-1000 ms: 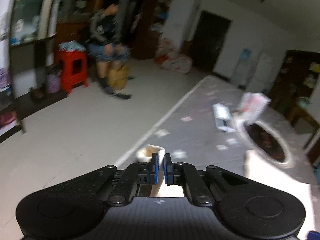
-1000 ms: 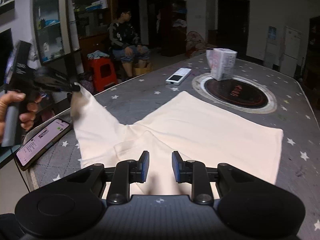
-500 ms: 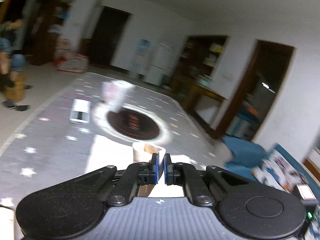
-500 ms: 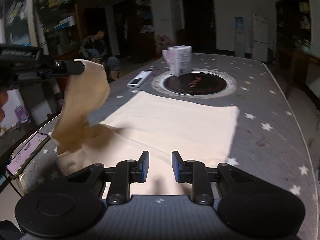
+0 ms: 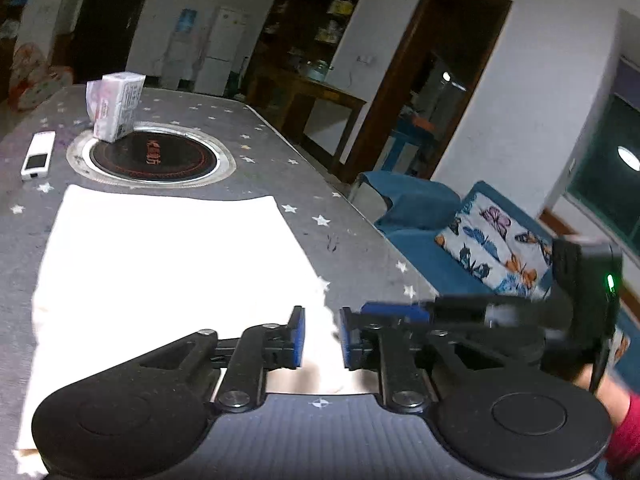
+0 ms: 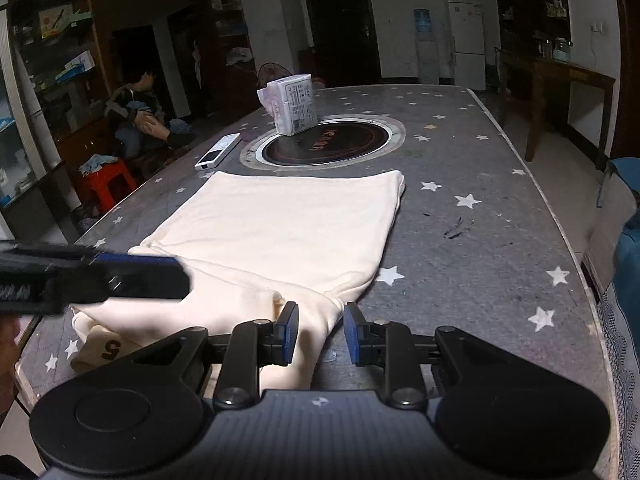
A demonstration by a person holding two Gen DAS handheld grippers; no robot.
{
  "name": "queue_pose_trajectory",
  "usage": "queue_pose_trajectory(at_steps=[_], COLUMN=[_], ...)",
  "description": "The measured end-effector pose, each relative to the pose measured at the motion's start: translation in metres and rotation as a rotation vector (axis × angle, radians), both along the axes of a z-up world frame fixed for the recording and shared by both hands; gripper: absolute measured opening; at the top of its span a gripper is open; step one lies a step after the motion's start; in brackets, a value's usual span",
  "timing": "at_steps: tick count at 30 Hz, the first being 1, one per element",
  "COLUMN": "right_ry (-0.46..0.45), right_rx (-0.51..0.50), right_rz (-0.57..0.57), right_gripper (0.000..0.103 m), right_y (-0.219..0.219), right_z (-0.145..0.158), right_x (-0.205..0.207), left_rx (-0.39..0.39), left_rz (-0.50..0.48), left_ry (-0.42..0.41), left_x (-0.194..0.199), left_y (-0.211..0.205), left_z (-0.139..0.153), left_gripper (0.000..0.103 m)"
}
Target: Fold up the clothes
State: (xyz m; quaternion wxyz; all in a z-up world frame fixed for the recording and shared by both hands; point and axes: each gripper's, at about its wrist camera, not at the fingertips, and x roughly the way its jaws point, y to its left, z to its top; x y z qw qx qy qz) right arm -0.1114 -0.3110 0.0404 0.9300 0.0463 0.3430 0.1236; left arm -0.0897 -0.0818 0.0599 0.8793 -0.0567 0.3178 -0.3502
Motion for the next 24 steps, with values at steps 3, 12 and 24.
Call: queue_pose_trajectory(at_steps=[3,12,24], right_ry=[-0.001,0.034,0.057], right_rx=[0.003,-0.017,-0.054], right_rz=[0.016,0.093,0.100], right_gripper=[0.024,0.024,0.012], right_y=[0.005,0.034,0.044], right_z=[0.000,-0.013,-0.018], right_x=[0.002,0.011,0.012], left_rx=[0.042,0.235,0.290], left_rz=[0.031,0.255,0.277], left_ry=[-0.027,-0.040,0.028], left_x=[-0.005,-0.011,-0.018], left_y=[0.021,0.089,0.112], left_z=[0.001,-0.013,-0.029], left_gripper=[0.033,0.040,0.037])
